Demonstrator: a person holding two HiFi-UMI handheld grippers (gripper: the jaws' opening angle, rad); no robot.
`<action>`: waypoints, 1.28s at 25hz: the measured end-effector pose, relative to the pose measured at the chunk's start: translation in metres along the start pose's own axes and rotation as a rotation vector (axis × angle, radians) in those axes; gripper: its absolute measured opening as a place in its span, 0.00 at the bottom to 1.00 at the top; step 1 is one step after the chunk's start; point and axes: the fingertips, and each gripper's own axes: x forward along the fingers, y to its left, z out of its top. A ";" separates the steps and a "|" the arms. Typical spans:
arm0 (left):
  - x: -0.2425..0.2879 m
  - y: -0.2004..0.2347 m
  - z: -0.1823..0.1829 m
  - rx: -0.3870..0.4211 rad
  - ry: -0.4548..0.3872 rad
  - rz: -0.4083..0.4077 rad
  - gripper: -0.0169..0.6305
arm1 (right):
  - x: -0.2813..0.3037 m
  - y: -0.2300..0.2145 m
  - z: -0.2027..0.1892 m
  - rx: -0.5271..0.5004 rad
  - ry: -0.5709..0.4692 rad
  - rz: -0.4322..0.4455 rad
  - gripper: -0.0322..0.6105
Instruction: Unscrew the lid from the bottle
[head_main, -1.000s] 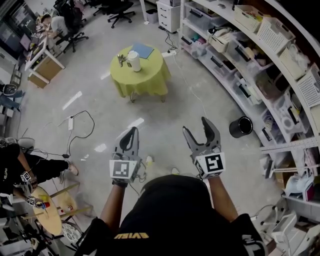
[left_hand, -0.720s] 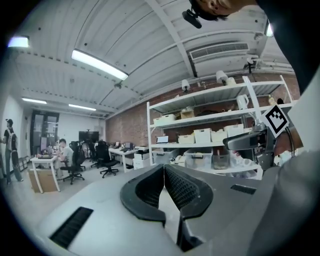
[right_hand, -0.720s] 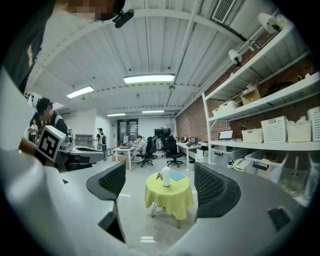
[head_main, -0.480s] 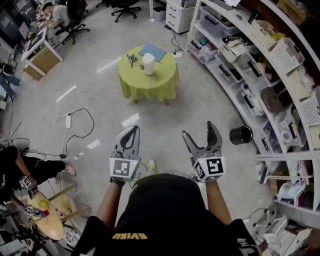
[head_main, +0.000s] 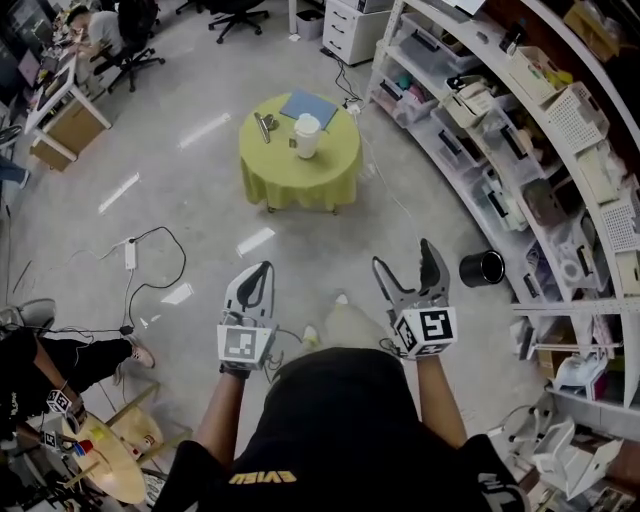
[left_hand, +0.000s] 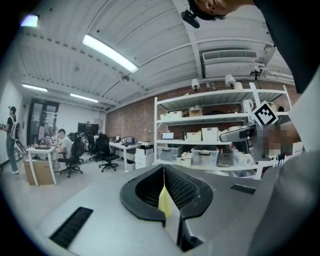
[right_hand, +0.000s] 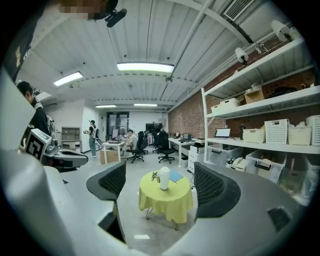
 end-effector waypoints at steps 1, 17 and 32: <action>0.007 0.006 -0.002 -0.001 0.000 0.001 0.06 | 0.011 -0.001 -0.001 -0.001 0.006 -0.005 0.70; 0.168 0.140 0.016 0.015 0.063 0.067 0.06 | 0.278 -0.011 0.005 0.040 0.082 0.210 0.67; 0.298 0.209 -0.011 0.039 0.178 0.082 0.06 | 0.399 -0.041 -0.032 0.029 0.280 0.292 0.67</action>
